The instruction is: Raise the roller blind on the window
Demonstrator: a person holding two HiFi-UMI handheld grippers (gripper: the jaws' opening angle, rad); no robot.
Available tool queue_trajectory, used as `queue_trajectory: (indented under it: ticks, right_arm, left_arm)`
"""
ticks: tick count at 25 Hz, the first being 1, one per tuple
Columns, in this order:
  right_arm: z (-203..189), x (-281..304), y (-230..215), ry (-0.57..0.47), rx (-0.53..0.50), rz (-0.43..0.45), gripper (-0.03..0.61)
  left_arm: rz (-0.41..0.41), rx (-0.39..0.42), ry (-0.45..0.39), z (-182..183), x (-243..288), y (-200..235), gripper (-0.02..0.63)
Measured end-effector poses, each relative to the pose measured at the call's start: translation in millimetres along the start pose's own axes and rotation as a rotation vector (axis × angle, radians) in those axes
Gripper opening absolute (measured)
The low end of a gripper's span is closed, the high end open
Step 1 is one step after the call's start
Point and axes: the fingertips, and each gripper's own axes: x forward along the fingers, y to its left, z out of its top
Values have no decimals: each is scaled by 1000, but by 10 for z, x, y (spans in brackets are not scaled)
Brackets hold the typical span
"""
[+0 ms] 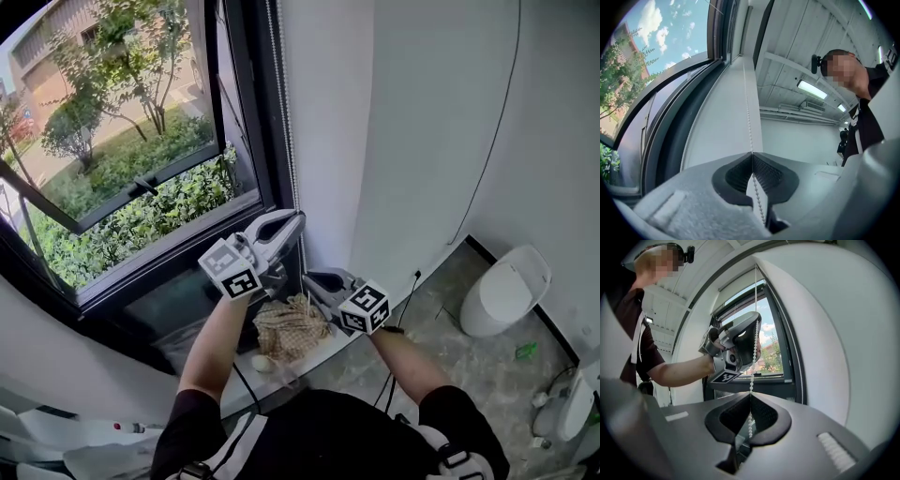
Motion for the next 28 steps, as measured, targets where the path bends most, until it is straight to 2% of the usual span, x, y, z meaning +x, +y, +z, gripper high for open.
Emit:
queue_trajectory:
  ticks: [4,7,9,10,12,20,25,28]
  right_arm:
    - [-725,23,-3,203,36,-10,8]
    - [-1027,-39,66,305,26,14,9]
    - [-1002,-93,107,312,-12,25,21]
    - [-929,-120,103,293,-21,25,63]
    - [-695,-183,61,223,-24,19,96]
    - [695,-223,-10,-108,-52,-25,101]
    - [1346,-104,55,-216,-127,-15,101]
    - [1708,-56,30,-296,-114,-26,101]
  left_arm:
    - [19,-44,108,-735,-157,-3,6]
    - [68,-108,98,-1029,-360,27,6]
    - [103,-123,77,-1039,-458,73,6]
    - [113,-115,77,-1021,-482,91,6]
    - [123,-91,94,-994,-500,111,6]
    - [127,-88,96,-941,-509,85,6]
    - [110,-91,89,-956,-517,10,6]
    - [104,-92,88,-933,-524,-31,6]
